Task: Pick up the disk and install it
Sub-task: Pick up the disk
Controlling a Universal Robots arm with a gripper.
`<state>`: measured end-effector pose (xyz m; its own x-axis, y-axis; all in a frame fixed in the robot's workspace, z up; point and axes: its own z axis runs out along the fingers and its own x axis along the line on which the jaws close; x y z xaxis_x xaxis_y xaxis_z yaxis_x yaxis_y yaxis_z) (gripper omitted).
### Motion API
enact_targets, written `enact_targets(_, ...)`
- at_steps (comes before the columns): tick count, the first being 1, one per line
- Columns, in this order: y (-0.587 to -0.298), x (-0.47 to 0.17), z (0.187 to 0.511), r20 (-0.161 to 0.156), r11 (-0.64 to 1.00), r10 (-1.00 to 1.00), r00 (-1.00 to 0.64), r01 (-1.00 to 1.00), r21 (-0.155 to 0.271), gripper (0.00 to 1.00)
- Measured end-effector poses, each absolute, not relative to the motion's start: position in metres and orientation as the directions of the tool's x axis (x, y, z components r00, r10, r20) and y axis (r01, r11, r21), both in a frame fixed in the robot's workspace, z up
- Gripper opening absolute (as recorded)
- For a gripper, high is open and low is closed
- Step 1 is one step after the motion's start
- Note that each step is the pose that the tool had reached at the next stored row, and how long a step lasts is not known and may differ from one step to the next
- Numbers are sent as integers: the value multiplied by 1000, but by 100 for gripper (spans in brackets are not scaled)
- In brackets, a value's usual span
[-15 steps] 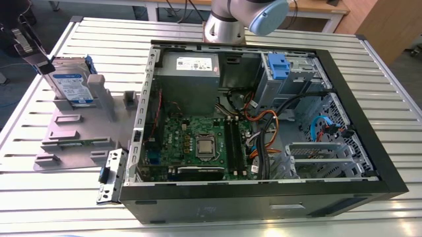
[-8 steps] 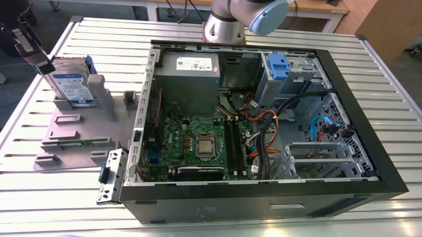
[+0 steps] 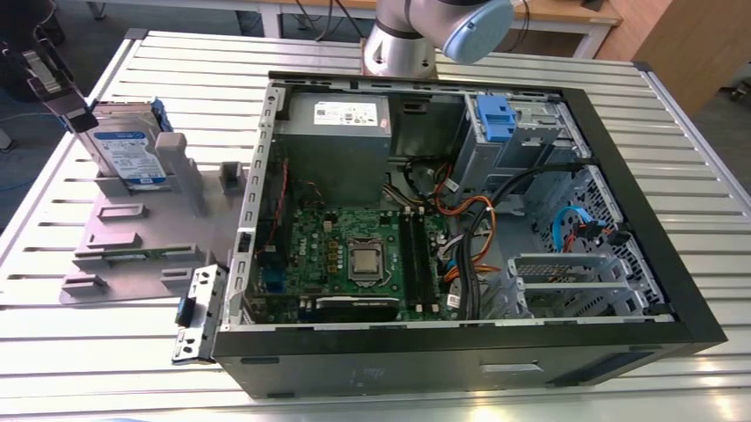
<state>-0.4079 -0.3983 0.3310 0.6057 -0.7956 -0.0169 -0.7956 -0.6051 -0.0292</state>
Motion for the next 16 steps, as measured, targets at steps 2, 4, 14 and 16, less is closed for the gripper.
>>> enact_targets(2, -398, -408, 331, -17, -609, -793, 609, -793, -29, 11)
enact_targets(4, -398, -408, 331, -17, -612, -790, 613, -790, -29, 11)
enact_targets(14, -398, -408, 331, -17, -630, -776, 630, -776, -29, 11)
enact_targets(16, -398, -408, 331, -17, -633, -774, 634, -774, -29, 11)
